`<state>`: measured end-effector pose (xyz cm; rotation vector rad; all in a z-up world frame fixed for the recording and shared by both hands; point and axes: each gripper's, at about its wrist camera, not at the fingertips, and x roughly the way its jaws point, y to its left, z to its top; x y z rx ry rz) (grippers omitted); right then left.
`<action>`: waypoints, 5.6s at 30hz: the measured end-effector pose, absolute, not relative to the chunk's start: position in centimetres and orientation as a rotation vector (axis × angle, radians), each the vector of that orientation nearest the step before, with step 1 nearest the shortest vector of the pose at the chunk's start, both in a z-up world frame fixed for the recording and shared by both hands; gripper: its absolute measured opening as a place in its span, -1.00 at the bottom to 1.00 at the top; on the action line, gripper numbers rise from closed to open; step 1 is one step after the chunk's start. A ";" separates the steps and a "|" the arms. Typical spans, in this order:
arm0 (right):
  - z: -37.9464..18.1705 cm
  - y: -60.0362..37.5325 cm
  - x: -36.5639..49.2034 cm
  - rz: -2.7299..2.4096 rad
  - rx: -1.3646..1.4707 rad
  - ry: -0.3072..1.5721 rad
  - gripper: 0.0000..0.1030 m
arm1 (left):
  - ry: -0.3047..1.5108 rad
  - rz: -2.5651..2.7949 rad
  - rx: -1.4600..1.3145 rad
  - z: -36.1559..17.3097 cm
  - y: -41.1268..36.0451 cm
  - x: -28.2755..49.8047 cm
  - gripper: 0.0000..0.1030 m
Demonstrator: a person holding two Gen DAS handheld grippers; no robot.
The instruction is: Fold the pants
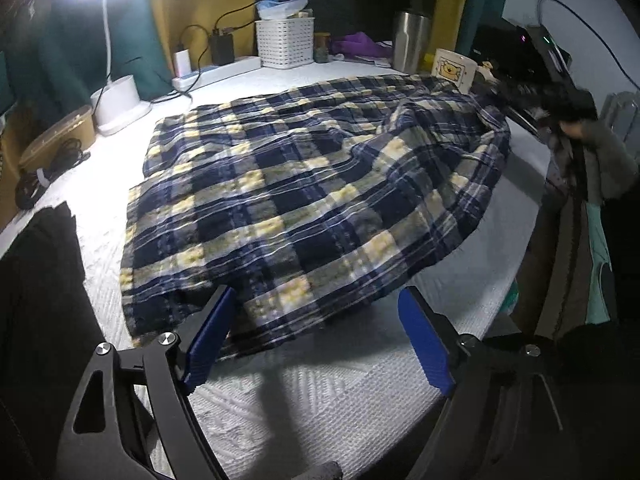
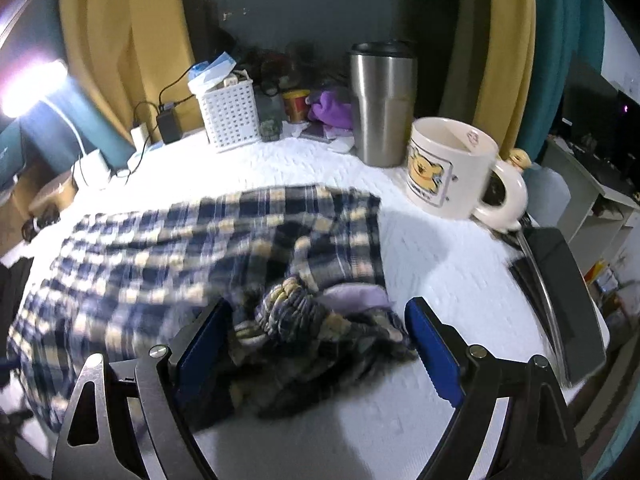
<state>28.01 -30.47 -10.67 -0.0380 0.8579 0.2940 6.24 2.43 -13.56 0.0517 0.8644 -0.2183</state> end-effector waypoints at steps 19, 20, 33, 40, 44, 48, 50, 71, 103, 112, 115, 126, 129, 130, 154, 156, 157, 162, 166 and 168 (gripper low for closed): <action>-10.8 -29.5 21.2 0.290 -0.237 0.820 0.74 | 0.795 -0.162 0.090 -12.0 3.3 9.4 -0.93; -11.0 -29.3 20.2 0.304 -0.243 0.824 0.74 | 0.789 -0.167 0.076 -11.7 3.5 9.6 -0.93; -14.4 -21.0 11.8 0.544 -0.406 0.797 0.75 | 0.759 -0.187 0.026 -9.1 3.7 10.2 -0.93; -15.0 -19.9 12.9 0.592 -0.434 0.802 0.21 | 0.778 -0.181 0.007 -9.4 4.0 10.3 -0.93; -13.3 -21.3 14.7 0.660 -0.362 0.835 -0.70 | 0.790 -0.192 0.002 -9.6 4.1 10.5 -0.93; -10.8 -21.2 15.3 0.671 -0.381 0.794 -0.71 | 0.809 -0.192 0.005 -10.1 4.0 10.8 -0.91; -9.4 -21.5 16.1 0.690 -0.341 0.788 -0.71 | 0.819 -0.192 0.012 -10.2 3.9 10.9 -0.91; -5.2 -22.6 21.2 0.658 -0.220 0.731 -0.71 | 0.756 -0.072 0.133 -9.9 0.5 13.8 0.44; -13.3 -26.2 18.7 0.349 -0.368 0.640 0.75 | 0.619 0.038 0.132 -4.0 5.2 10.2 -0.96; -12.5 -29.1 18.5 0.529 -0.089 0.757 0.86 | 0.608 0.065 0.155 -3.2 5.3 11.2 -0.97; -12.0 -28.6 17.3 0.548 -0.154 0.742 0.93 | 0.612 0.071 0.160 -3.0 5.7 11.6 -0.97; -14.1 -24.1 13.5 0.498 -0.384 0.705 0.94 | 0.591 0.092 0.203 -0.9 6.0 11.4 -0.97; -15.0 -22.6 13.4 0.482 -0.439 0.676 0.93 | 0.584 0.089 0.218 -0.1 5.8 11.0 -0.97; -15.2 -22.1 13.3 0.485 -0.455 0.666 0.93 | 0.581 0.089 0.221 0.3 5.8 10.8 -0.97; -6.4 -32.9 15.6 0.354 -0.283 0.530 -0.60 | 0.504 0.056 0.278 3.0 2.7 6.7 -0.96; -4.9 -33.3 15.1 0.348 -0.287 0.495 -0.65 | 0.501 0.050 0.274 3.7 2.4 6.0 -0.96; -3.9 -33.6 14.8 0.342 -0.294 0.471 -0.67 | 0.483 0.050 0.276 4.2 2.2 5.5 -0.96; -0.9 -34.6 13.3 0.321 -0.307 0.394 -0.79 | 0.434 0.036 0.292 6.2 1.0 3.3 -0.97; 0.4 -35.5 11.9 0.304 -0.304 0.358 -0.83 | 0.401 0.032 0.317 7.2 0.1 1.4 -0.96; 0.9 -35.9 10.9 0.303 -0.304 0.340 -0.84 | 0.386 0.034 0.328 7.7 -0.3 0.3 -0.96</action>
